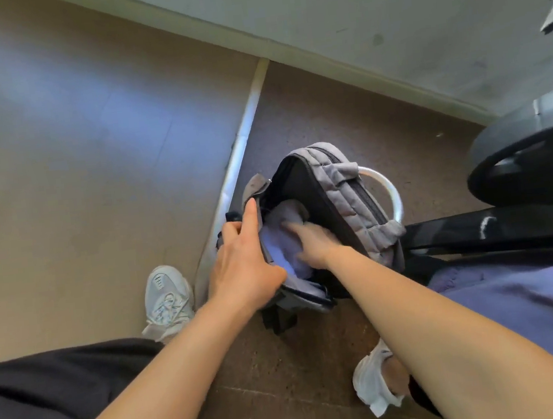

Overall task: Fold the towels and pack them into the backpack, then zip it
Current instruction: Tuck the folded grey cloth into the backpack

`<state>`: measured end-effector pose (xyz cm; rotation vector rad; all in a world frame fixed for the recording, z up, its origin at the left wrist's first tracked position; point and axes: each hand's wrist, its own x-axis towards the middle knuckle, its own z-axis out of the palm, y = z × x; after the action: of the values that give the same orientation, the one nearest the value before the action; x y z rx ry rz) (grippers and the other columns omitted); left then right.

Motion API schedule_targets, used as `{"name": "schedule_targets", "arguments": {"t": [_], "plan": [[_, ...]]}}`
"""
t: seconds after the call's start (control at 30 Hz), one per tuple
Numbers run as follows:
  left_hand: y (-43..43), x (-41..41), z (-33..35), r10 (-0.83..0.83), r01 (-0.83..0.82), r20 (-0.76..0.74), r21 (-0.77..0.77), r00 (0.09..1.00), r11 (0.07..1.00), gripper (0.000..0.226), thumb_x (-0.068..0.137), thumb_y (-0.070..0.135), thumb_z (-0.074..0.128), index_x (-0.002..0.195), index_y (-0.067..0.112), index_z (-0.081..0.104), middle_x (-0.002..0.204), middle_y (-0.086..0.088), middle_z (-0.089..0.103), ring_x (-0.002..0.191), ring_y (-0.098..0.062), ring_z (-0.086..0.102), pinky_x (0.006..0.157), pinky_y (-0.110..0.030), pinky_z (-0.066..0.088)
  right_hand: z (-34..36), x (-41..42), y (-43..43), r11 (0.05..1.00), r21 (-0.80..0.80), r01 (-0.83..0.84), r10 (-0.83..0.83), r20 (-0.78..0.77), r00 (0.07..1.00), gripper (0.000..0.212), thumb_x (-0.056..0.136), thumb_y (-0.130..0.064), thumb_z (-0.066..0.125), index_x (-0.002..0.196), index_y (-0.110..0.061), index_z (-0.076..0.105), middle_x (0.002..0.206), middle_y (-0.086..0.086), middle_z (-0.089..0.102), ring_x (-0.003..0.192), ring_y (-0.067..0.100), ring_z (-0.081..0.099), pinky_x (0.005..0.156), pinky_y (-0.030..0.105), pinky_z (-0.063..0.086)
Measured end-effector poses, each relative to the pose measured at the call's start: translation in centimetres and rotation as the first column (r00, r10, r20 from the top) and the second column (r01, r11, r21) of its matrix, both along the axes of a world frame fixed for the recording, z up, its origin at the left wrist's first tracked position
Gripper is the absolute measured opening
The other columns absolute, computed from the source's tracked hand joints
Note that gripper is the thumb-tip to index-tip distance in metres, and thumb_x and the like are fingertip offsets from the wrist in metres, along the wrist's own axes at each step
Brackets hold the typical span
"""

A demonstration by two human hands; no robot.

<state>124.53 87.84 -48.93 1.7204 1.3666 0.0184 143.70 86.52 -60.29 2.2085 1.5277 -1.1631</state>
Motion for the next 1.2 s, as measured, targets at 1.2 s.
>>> {"name": "schedule_targets", "arguments": {"t": [1.2], "plan": [[0.0, 1.3, -0.4, 0.004, -0.004, 0.039, -0.014, 0.999, 1.000, 0.108, 0.078, 0.015, 0.075, 0.158, 0.049, 0.010, 0.131, 0.005, 0.047, 0.107, -0.021, 0.056, 0.075, -0.028, 0.042, -2.4, -0.7, 2.4, 0.983, -0.094, 0.159, -0.171, -0.128, 0.977, 0.070, 0.095, -0.024, 0.061, 0.155, -0.031, 0.027, 0.161, 0.013, 0.028, 0.139, 0.039, 0.041, 0.114, 0.047, 0.038]]}}
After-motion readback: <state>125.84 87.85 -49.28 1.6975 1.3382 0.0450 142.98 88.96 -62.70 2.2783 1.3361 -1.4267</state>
